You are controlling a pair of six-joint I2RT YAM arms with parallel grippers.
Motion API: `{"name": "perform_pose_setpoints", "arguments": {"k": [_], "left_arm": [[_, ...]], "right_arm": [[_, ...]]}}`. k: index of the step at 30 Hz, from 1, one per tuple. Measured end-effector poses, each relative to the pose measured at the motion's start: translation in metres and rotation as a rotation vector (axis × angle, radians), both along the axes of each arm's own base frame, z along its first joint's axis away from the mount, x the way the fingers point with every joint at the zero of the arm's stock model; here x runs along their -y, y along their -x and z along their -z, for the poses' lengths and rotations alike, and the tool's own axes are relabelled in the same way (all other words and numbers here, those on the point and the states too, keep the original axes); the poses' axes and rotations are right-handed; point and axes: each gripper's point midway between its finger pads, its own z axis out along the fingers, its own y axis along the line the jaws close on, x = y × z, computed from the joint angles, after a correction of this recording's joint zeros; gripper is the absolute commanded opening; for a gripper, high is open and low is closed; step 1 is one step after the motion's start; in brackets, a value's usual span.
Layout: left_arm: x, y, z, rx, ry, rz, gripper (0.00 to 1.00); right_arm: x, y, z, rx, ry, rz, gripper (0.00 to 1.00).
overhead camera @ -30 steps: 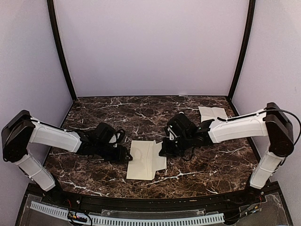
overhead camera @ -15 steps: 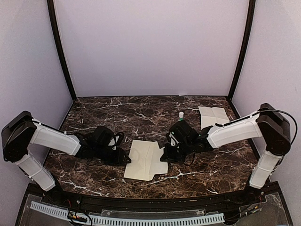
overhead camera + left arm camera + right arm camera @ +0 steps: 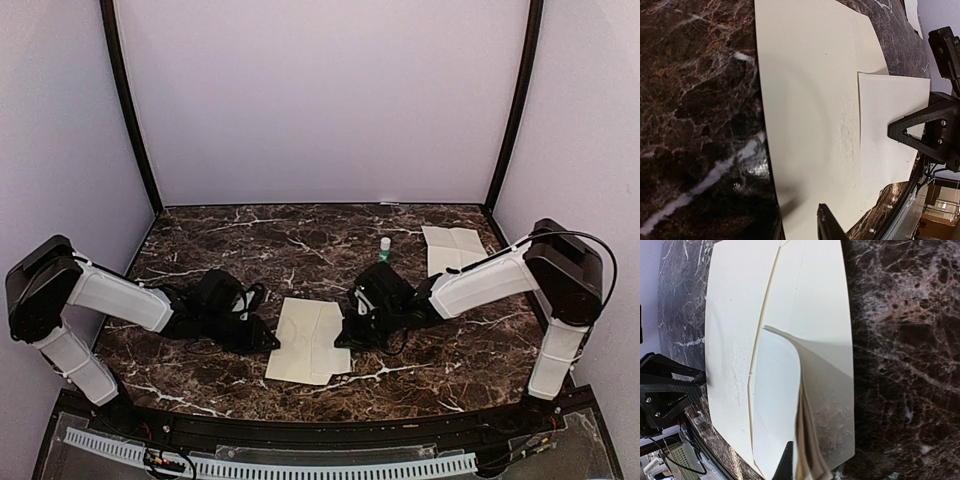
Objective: Place the letter into the envelope and seal it
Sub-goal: Place the letter in the envelope.
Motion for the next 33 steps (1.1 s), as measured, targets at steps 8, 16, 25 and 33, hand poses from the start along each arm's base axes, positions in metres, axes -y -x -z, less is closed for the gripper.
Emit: {"name": "perform_pose_setpoints", "arguments": {"k": [8,16,25,33], "left_arm": [[0.002,0.001,0.000,-0.005,0.013,0.005,0.24],[0.003,0.002,0.000,-0.009,0.017,0.009,0.24],[0.004,0.003,0.000,-0.021,0.023,0.006,0.24],[0.006,0.006,0.001,-0.018,0.040,0.006,0.23]], "right_arm": [[-0.005,0.001,0.006,-0.017,-0.019,-0.009,0.00],[-0.008,0.001,0.006,-0.019,-0.032,-0.013,0.00],[-0.013,-0.002,0.005,-0.019,-0.038,-0.005,0.00],[-0.012,-0.007,0.003,-0.016,-0.037,0.053,0.00]]}}
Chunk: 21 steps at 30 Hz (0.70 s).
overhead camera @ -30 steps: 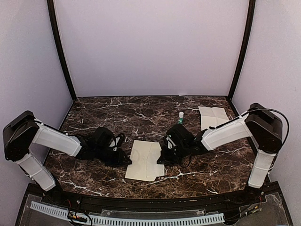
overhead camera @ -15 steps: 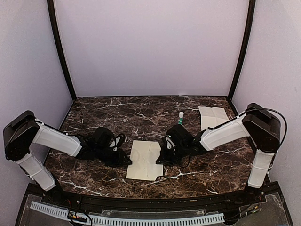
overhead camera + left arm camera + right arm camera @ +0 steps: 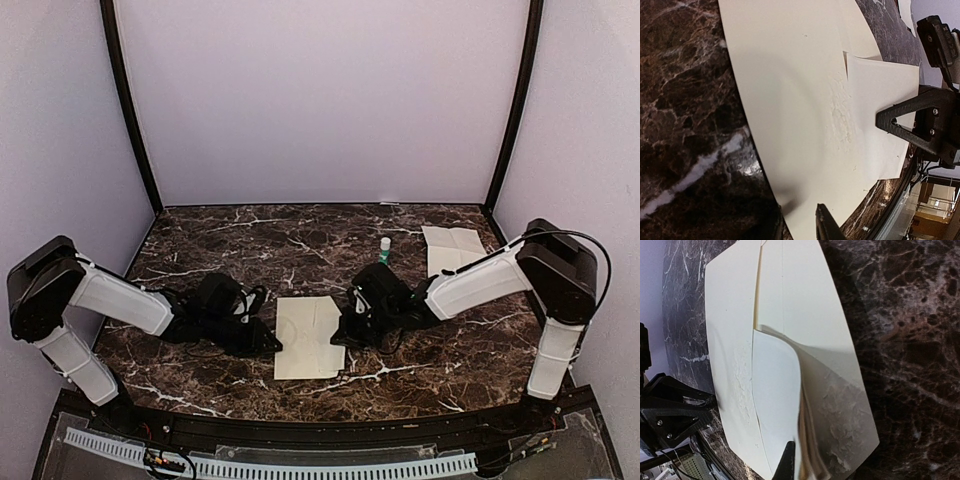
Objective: Place the letter into the envelope and seal it
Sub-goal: Place the letter in the envelope.
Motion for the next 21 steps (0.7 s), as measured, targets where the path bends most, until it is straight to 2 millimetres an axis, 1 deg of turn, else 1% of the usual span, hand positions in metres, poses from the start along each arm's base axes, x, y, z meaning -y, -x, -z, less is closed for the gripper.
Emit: {"name": "perform_pose_setpoints", "arguments": {"k": [3,10,18,21], "left_arm": [[0.000,0.001,0.000,0.001,0.009,-0.002,0.23],[0.001,0.002,0.000,0.004,0.020,-0.003,0.23],[0.002,0.002,0.000,0.005,0.022,-0.002,0.23],[0.003,0.003,0.000,0.005,0.024,0.002,0.23]], "right_arm": [[0.002,0.002,-0.002,-0.001,-0.001,0.016,0.00],[-0.001,0.004,-0.003,-0.001,-0.001,0.005,0.00],[-0.027,0.007,-0.004,0.004,-0.017,-0.064,0.00],[-0.032,0.008,-0.001,0.004,-0.014,-0.082,0.00]]}}
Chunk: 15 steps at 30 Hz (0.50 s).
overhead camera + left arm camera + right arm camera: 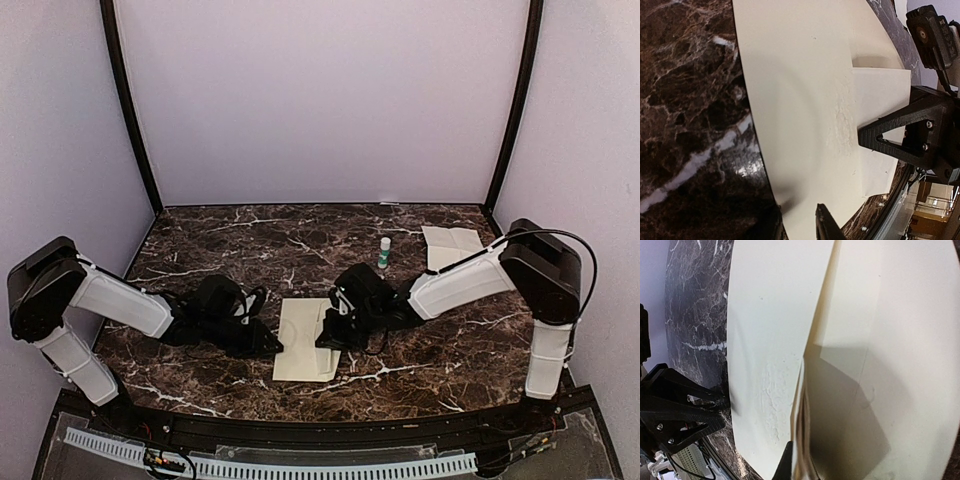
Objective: Place the letter into the envelope and seal it
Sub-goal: Place the letter in the envelope.
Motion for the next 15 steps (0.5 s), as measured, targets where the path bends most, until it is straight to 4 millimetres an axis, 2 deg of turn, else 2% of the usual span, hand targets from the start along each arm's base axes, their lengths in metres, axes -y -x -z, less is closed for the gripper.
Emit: {"name": "perform_pose_setpoints", "arguments": {"k": [9,15], "left_arm": [[0.0019,0.0026,-0.0001,0.003,-0.002,0.008,0.24],[-0.0010,0.0048,-0.0024,0.008,-0.015,-0.001,0.32]], "right_arm": [[-0.0002,0.0021,0.0035,-0.003,0.017,-0.022,0.00],[0.0011,0.0006,-0.0007,0.020,0.046,-0.033,0.23]]}}
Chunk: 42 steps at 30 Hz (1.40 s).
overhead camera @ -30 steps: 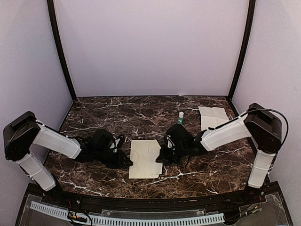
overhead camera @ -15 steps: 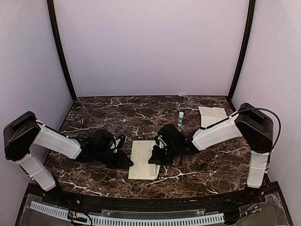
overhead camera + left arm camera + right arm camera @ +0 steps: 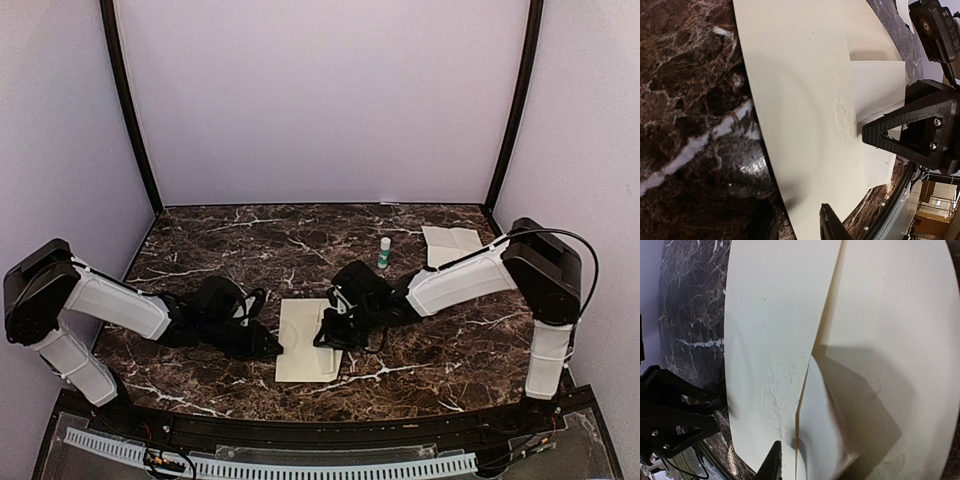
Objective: Place the letter into the envelope and seal it
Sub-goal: Place the letter in the envelope.
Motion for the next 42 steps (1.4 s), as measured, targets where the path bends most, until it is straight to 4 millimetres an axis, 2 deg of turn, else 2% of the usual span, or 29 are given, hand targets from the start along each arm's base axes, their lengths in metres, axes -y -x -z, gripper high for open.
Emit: {"name": "perform_pose_setpoints", "arguments": {"k": [6,12,16,25,30,42], "left_arm": [[-0.007,0.000,-0.005,0.011,-0.028,-0.016,0.40],[-0.011,-0.002,-0.012,0.031,-0.030,-0.032,0.42],[-0.010,-0.001,-0.013,0.029,-0.027,-0.033,0.41],[-0.007,-0.002,-0.011,0.021,-0.013,-0.032,0.39],[-0.005,0.001,-0.006,0.008,-0.019,-0.023,0.36],[-0.002,0.000,-0.001,0.003,-0.023,-0.019,0.30]], "right_arm": [[0.014,0.000,-0.009,0.037,0.066,0.008,0.39],[0.028,-0.006,-0.029,0.097,0.120,0.036,0.39],[0.032,-0.005,-0.036,0.122,0.148,0.042,0.39],[0.031,0.005,-0.025,0.116,0.196,0.023,0.36],[0.033,0.006,-0.014,0.100,0.221,0.029,0.35],[0.038,0.003,-0.006,0.105,0.256,0.051,0.30]]}}
